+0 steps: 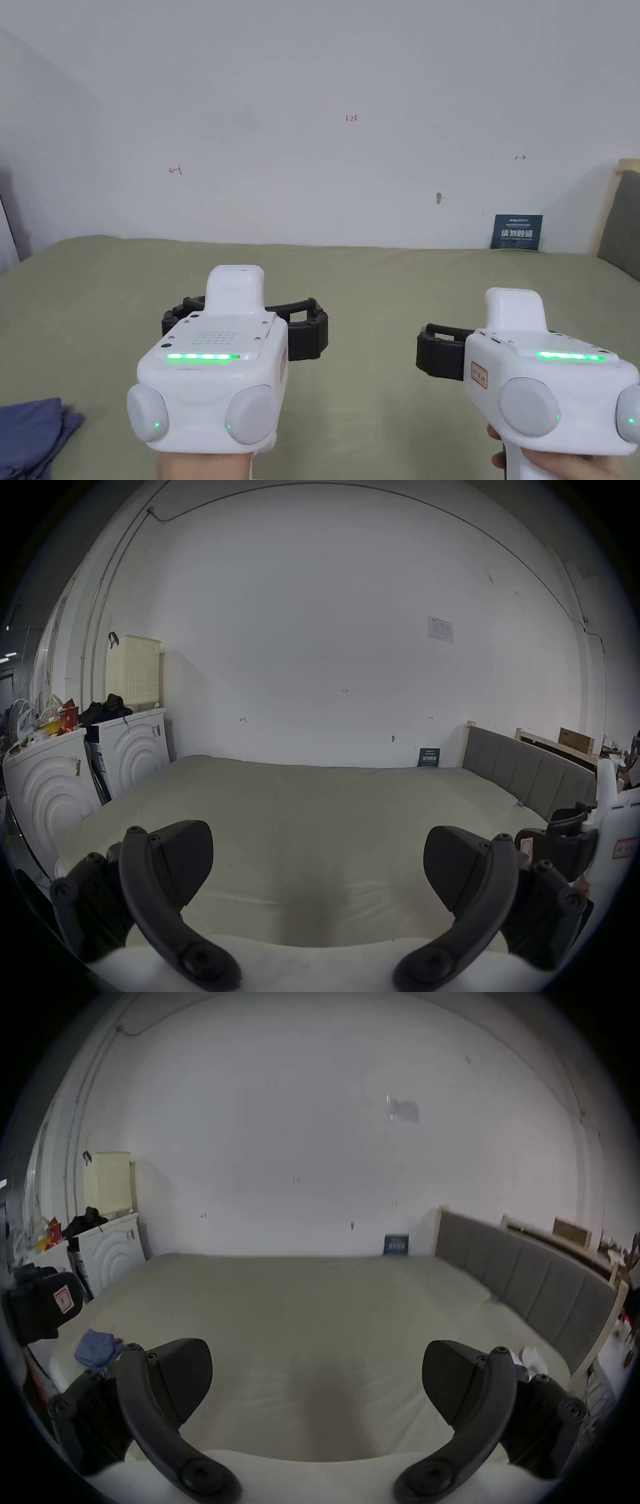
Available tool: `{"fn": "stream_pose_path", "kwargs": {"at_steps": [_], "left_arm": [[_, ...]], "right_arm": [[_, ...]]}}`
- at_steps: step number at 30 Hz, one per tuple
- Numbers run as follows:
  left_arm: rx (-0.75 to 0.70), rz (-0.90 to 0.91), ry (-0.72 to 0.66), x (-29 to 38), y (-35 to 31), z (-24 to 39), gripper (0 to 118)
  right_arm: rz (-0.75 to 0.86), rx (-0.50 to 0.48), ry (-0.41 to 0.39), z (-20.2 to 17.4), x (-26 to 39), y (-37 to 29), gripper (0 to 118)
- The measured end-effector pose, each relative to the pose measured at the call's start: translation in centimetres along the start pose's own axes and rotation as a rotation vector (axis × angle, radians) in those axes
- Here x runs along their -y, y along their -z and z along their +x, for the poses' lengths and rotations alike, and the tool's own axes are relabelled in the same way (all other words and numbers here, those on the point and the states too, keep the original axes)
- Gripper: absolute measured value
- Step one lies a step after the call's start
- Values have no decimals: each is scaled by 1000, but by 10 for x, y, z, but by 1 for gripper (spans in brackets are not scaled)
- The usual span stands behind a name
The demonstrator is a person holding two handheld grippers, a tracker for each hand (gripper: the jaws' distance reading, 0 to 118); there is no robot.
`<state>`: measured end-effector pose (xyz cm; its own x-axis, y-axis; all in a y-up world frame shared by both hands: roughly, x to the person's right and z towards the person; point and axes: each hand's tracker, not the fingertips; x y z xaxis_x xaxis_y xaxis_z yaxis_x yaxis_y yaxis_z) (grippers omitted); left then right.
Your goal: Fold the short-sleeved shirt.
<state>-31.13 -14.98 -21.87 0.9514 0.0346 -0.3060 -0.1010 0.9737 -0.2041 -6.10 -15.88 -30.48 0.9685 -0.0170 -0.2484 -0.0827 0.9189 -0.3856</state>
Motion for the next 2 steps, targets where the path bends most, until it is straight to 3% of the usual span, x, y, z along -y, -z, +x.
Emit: {"fn": "stream_pose_path", "kwargs": {"at_steps": [2], "left_arm": [[3,-4,0,1,0,0,118]], "right_arm": [[21,0,-43,-3,6,0,118]]}}
